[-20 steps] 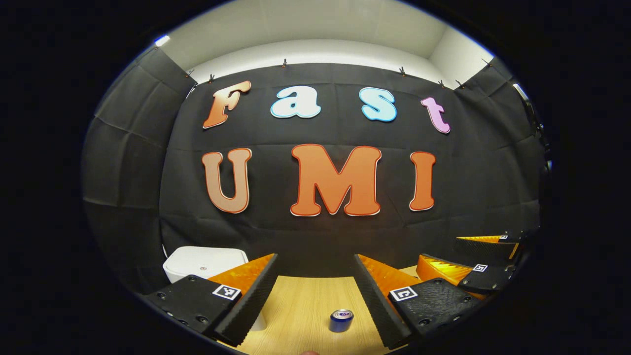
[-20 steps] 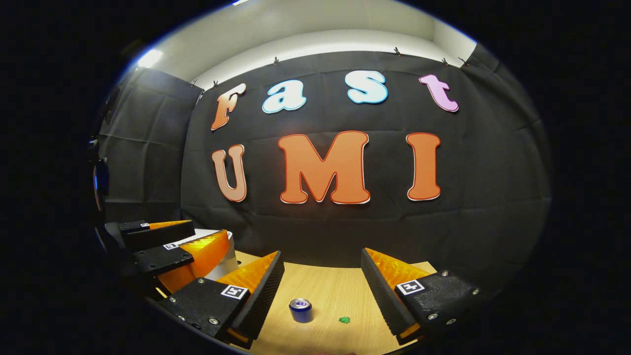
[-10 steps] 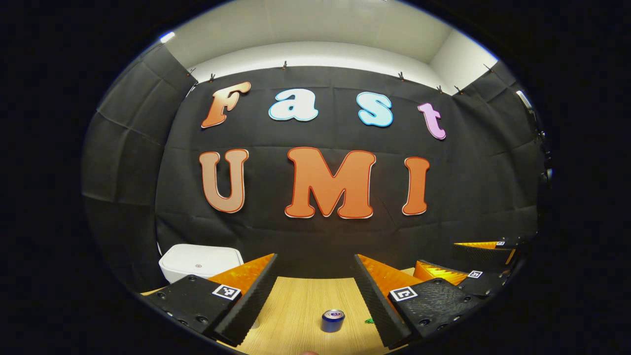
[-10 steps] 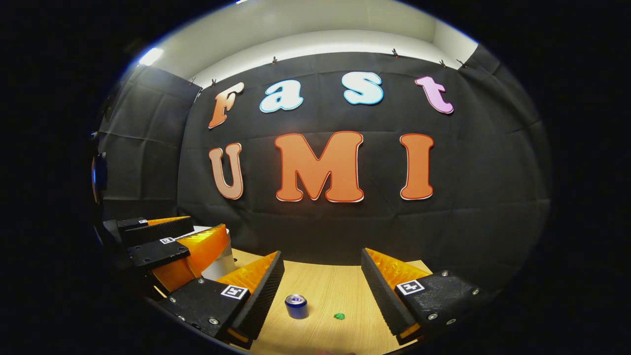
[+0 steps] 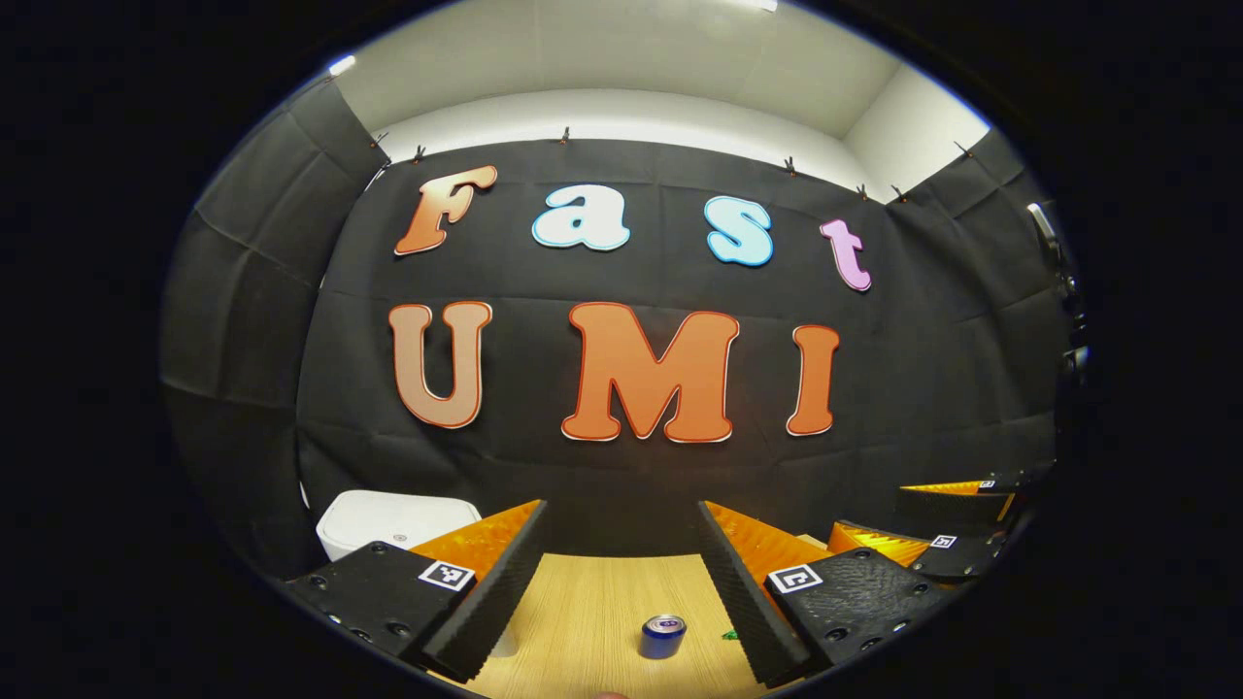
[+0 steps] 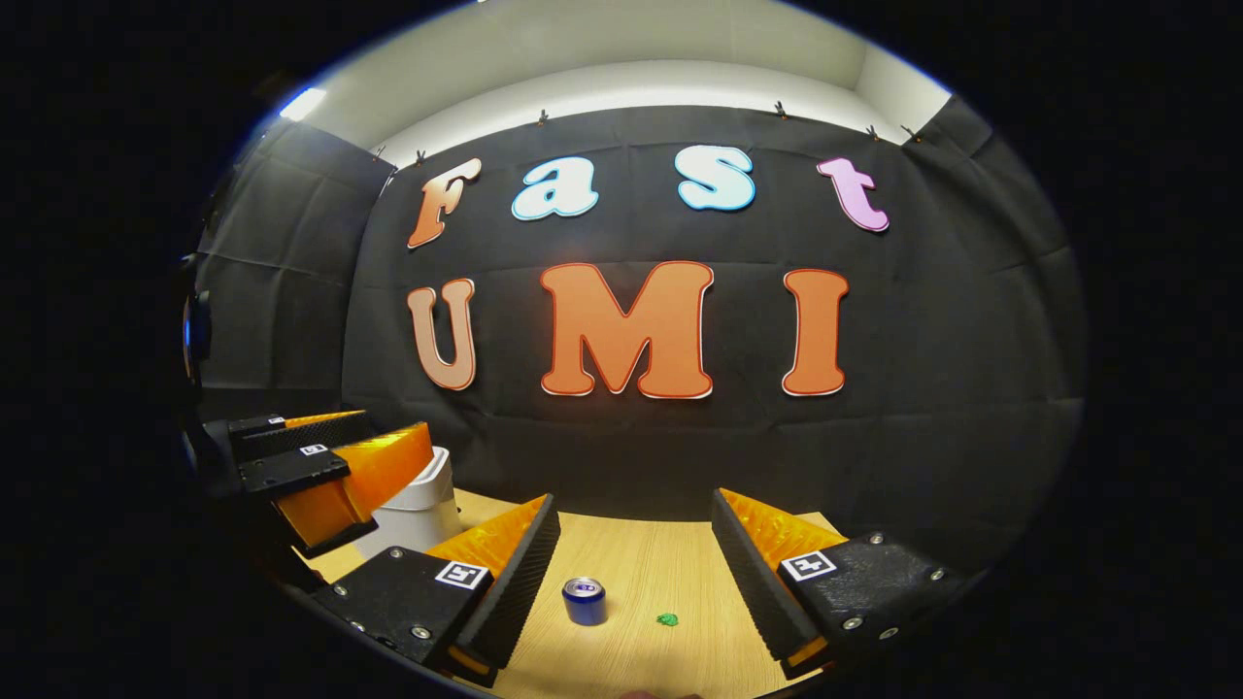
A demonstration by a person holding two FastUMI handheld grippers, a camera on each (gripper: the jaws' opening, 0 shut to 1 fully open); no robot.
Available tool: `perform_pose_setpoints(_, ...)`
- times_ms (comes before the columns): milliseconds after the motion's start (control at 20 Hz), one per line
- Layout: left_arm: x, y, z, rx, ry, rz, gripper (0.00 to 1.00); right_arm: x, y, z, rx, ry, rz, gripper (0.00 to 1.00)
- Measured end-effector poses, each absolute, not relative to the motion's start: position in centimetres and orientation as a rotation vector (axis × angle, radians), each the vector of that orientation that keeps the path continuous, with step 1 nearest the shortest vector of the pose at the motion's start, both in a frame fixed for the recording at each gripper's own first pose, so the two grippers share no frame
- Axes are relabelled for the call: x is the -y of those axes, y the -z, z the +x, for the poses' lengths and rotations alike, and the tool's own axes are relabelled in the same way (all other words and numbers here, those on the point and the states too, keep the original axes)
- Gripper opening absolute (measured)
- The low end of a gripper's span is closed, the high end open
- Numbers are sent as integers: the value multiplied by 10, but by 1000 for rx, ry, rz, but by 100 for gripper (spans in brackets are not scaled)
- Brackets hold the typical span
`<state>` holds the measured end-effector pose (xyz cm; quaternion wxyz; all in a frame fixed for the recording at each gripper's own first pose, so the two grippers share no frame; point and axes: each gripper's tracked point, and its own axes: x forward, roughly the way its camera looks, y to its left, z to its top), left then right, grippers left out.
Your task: Press the lid of the desktop garbage bin to open it, pick up the crumpled paper on the desktop and throw it into the bin, then pick up the pop can on the desktop and drop it into the bin, and finally close the garbage bin lid.
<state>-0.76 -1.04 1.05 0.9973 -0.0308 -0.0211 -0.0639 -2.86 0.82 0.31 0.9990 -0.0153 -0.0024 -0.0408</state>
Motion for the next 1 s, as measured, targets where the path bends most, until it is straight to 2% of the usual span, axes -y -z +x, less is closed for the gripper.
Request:
perform_pose_setpoints(350, 26, -6, -12, 19, 243, -69, 94, -9, -7, -32, 19, 174, -60, 94)
perform_pose_setpoints(1000, 26, -7, 3, 35, 38, -76, 94, 27, -9, 6, 35, -1, -55, 93)
